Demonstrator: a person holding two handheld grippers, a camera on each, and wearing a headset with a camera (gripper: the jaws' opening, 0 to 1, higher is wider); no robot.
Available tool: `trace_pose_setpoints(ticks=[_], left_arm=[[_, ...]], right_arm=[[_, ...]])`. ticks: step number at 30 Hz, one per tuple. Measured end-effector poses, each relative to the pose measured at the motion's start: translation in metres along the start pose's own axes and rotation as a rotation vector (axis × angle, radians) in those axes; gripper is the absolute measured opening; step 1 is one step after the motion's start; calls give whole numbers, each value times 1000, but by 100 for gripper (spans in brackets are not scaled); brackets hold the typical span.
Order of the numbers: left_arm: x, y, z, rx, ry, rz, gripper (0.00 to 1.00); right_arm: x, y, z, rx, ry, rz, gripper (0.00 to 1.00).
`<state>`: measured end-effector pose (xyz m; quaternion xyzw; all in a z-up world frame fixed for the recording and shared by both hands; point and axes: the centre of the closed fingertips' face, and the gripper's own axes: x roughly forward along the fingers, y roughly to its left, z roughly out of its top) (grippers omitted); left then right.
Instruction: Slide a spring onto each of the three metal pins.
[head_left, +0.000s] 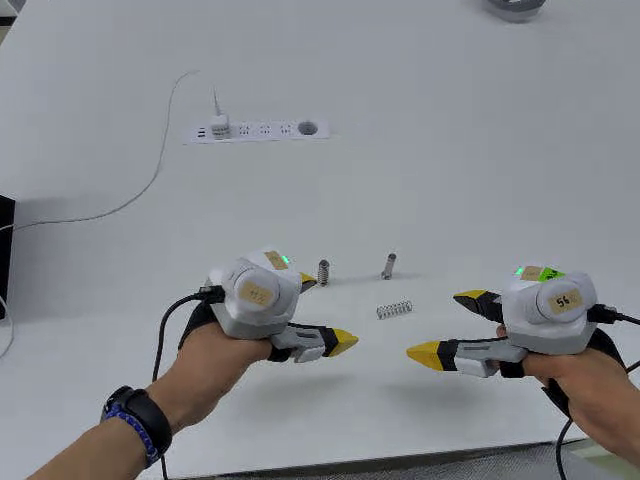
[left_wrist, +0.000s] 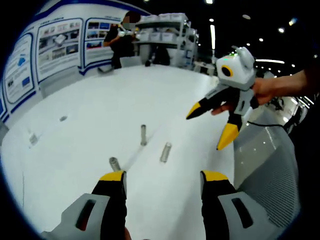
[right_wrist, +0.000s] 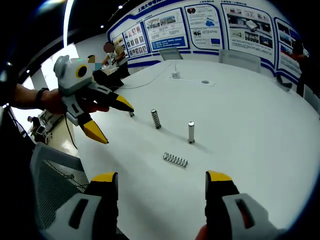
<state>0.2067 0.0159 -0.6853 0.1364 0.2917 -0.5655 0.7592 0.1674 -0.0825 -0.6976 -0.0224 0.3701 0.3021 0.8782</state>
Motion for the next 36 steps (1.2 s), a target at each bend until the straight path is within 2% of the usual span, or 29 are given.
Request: trace_pose_setpoints(ticks=[9,18,28,36], left_arm=[[26,-8,12,56,28,-39,58],[48,-12,17,47,45,-61,53],[71,-11,12,41,74,-62,44],[89,-6,-2,29,111,-60,37]], right_arm=[[-6,1,-5,0,2,-3,72],[-13,4,-5,-5,0,0,72],[-16,6,-9,-4,1,5,72],[-17,6,-7,3,-6,10,72]])
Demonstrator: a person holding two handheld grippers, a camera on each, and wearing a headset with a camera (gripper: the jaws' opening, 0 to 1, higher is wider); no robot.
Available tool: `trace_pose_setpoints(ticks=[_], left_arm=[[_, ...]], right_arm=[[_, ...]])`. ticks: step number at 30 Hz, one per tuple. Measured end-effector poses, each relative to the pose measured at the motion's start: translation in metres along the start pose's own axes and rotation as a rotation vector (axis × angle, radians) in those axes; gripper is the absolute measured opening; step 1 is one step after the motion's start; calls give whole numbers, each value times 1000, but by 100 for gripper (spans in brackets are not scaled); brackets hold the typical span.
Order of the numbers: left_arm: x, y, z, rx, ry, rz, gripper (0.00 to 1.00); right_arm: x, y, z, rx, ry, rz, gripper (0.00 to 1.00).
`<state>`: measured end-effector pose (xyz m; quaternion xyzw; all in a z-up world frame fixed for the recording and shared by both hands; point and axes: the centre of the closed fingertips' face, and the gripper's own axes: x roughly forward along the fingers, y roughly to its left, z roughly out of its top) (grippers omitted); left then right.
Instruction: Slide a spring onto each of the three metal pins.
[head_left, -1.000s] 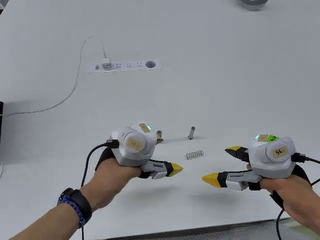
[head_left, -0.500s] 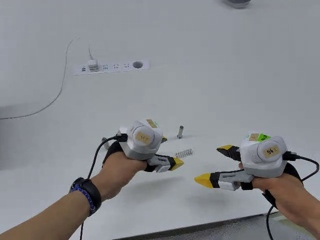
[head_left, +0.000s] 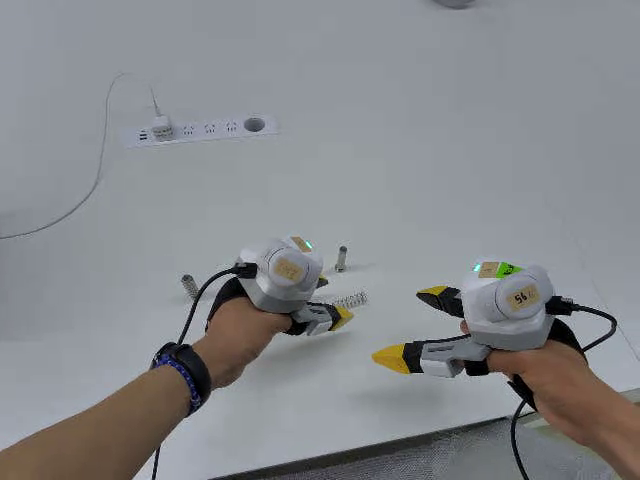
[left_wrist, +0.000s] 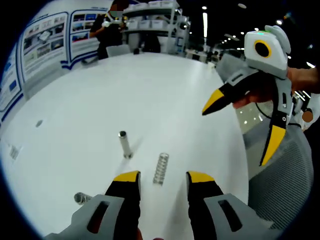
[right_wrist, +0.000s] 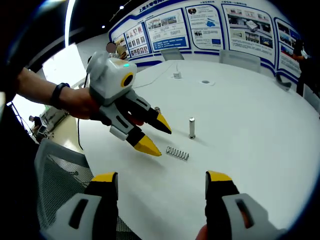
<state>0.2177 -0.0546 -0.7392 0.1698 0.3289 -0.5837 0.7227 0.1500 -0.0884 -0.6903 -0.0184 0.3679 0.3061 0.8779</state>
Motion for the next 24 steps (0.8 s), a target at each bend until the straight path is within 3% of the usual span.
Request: trace_pose_setpoints(ticks=[8,15,24], left_arm=[[15,7,-11,-28,26,2,31],[20,6,-17,-27,34,3,26],[24,5,-17,-5,28,4,20]], right_arm=[[-2,0,-4,5,8,1,72],[-6,-3,-9,13,11,-4,72],[-5,-1,-14,21,21,1,72]])
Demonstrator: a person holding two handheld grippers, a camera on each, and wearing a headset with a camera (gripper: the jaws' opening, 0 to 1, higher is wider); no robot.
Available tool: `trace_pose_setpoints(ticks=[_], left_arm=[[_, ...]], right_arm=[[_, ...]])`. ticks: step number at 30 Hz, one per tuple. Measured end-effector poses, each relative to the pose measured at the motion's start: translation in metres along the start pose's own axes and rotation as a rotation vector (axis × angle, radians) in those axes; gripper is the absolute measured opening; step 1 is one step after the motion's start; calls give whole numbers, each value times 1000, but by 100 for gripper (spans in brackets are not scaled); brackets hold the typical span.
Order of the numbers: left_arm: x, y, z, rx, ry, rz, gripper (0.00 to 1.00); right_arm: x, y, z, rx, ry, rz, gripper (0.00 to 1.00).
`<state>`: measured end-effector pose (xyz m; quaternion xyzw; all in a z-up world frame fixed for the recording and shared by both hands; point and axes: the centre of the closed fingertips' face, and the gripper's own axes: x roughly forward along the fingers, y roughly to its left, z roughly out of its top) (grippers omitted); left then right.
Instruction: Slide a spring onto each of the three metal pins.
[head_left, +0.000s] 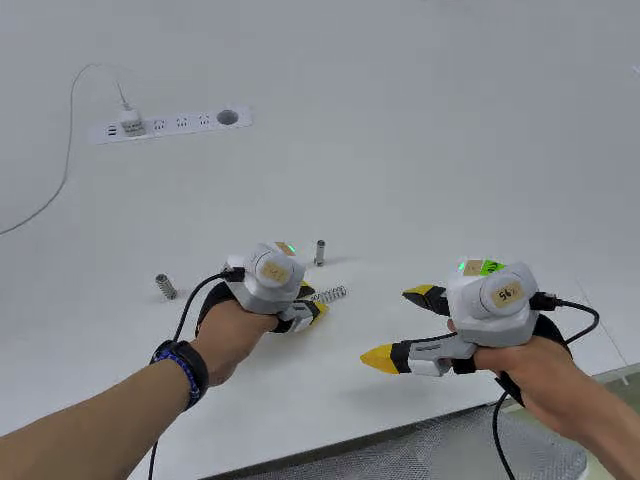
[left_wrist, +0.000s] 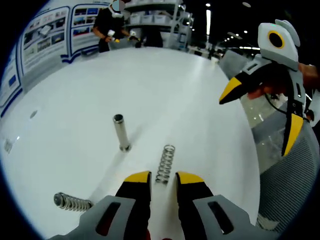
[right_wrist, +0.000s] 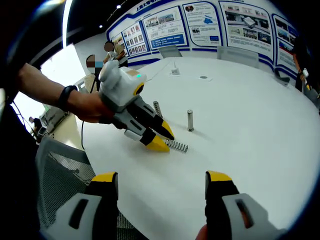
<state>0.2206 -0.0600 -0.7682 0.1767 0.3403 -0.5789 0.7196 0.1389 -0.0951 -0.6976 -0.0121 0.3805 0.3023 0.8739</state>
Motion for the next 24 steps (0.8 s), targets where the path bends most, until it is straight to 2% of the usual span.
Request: trace_pose_setpoints(ticks=[6,15,24], left_arm=[[2,-1,1,71,5,11,14],[1,1,0,63,18,22,11],[-12,0,-1,57,7,22,11]], right_arm=[[2,0,2,1,-2,3,72],[4,-3,5,1,-2,5,71],[4,-5,8,7,-10,6,71]])
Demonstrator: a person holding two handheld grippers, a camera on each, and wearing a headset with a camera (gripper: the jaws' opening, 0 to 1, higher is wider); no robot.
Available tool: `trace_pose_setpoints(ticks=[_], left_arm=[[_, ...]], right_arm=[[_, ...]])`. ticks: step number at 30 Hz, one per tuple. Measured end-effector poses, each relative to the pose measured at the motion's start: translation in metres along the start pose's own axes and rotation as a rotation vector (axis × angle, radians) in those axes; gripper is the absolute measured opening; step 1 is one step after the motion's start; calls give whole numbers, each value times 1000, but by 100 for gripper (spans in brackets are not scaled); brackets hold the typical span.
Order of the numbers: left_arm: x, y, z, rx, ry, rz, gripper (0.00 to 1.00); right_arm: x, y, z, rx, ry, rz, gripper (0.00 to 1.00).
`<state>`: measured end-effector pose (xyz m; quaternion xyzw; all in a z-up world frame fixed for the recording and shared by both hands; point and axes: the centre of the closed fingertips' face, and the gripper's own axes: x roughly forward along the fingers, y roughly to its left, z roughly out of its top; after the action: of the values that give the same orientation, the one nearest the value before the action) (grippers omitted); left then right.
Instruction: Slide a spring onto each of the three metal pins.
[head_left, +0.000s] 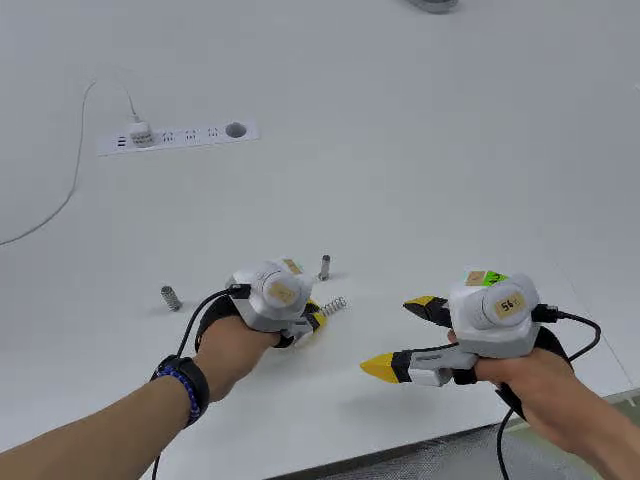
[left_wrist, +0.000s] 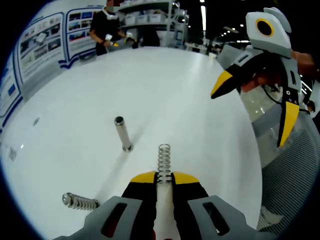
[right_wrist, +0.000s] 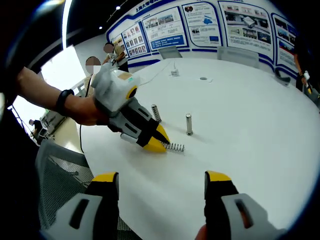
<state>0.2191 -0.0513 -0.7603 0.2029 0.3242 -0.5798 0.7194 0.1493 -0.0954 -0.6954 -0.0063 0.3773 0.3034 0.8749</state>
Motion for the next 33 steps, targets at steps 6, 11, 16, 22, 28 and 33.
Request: trace_pose_setpoints(ticks=[6,11,16,22,28,33], left_arm=[[-12,1,-3,21,-6,5,11],[-24,4,-5,28,-12,12,11],[-38,3,-7,37,-20,19,11],[-53,5,-8,38,-38,35,11],[-65,0,-9,46,-48,39,11],[-74,-5,-6,53,-64,42,11]], right_arm=[[1,-1,3,4,-6,7,70],[2,-2,6,1,-8,12,69],[4,0,8,8,-14,22,68],[9,4,12,10,-19,42,67],[12,8,20,20,-36,68,64],[18,10,26,26,-43,88,63]])
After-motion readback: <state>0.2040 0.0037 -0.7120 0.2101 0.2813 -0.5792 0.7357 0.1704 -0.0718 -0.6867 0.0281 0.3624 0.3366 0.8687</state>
